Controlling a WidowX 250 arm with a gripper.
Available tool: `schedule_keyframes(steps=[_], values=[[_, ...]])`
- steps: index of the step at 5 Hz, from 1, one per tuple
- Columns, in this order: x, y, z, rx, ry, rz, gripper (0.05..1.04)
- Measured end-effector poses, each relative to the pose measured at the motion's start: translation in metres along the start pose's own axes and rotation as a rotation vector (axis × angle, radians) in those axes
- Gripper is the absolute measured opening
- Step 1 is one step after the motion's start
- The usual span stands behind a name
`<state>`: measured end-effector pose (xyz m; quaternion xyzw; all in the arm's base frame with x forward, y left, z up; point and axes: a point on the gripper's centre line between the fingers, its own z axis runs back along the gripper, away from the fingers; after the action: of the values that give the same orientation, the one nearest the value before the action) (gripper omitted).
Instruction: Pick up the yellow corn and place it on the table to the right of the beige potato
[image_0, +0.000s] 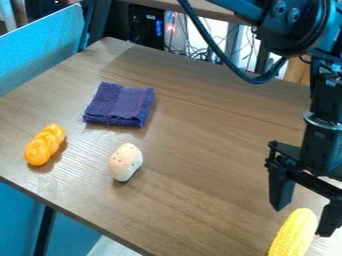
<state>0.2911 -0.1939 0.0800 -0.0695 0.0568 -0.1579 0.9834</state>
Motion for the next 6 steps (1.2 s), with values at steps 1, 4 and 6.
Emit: schedule_keyframes(steps=[1, 4, 6], values=[[-0.003, 0.004, -0.014, 0.012, 0.041, 0.014, 0.988], [0.000, 0.010, -0.040, 0.089, 0.034, 0.035, 0.988], [-0.004, 0.002, -0.051, 0.055, 0.036, 0.006, 0.988]])
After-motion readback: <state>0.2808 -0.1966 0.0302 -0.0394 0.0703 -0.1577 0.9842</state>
